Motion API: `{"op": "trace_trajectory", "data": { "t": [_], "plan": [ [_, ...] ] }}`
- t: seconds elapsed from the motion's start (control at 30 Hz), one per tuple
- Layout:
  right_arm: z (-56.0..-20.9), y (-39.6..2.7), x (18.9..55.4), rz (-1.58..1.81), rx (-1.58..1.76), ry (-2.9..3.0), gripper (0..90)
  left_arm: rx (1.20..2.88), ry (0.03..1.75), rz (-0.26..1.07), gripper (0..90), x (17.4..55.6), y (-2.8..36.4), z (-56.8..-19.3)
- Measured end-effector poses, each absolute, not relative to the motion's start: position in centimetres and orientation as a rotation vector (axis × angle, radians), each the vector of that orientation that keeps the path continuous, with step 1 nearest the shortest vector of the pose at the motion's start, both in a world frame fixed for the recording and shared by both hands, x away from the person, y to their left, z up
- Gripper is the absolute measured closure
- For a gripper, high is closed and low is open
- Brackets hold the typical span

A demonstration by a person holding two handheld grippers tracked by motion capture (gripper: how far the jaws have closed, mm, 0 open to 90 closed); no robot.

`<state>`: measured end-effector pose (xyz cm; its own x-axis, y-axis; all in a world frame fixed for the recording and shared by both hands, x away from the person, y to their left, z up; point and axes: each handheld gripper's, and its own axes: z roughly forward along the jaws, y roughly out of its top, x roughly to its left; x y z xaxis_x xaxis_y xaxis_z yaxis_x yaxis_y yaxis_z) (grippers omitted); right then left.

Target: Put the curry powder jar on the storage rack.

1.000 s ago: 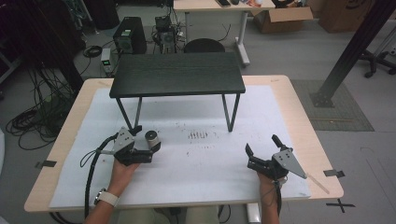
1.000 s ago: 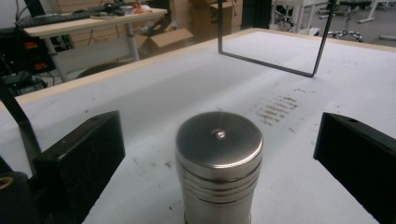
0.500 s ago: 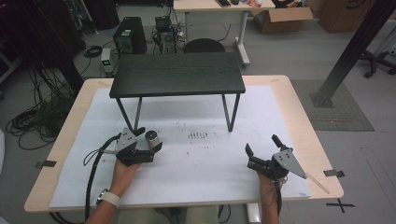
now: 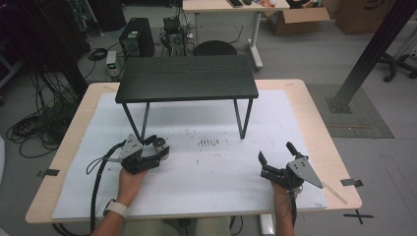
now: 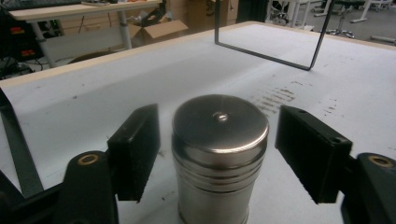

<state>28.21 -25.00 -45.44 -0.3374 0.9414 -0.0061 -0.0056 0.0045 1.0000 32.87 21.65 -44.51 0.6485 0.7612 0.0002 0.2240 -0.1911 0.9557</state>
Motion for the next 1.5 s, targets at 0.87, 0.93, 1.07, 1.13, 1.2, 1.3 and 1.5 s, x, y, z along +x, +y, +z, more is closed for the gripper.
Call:
{"op": "trace_trajectory", "data": {
  "t": [0.87, 0.93, 1.07, 1.13, 1.2, 1.3, 1.5],
  "plan": [
    [-45.4, -25.0, 28.2, 1.461, 1.021, 1.455, 0.0, 1.734, 0.792, 0.588, 49.1, 32.8, 22.0, -44.4],
    [-45.4, -25.0, 28.2, 1.46, 1.019, 1.454, 0.0, 1.727, 0.79, 0.593, 49.2, 32.7, 22.1, -44.3],
    [-45.5, -25.0, 28.2, 1.461, 1.02, 1.455, 0.0, 1.677, 0.789, 0.595, 49.2, 32.4, 22.7, -43.4],
    [-45.4, -25.0, 28.2, 1.461, 1.021, 1.454, 0.0, 1.665, 0.791, 0.595, 49.2, 32.3, 22.9, -43.2],
    [-45.4, -25.0, 28.2, 1.462, 1.021, 1.454, 0.0, 1.638, 0.799, 0.592, 49.2, 32.1, 23.4, -42.7],
    [-45.4, -25.0, 28.2, 1.462, 1.021, 1.455, 0.0, 1.616, 0.803, 0.588, 49.2, 32.0, 23.8, -42.3],
    [-45.4, -25.1, 28.2, 1.461, 1.02, 1.455, 0.0, 1.554, 0.803, 0.553, 49.2, 31.7, 24.5, -40.5]
  ]
}}
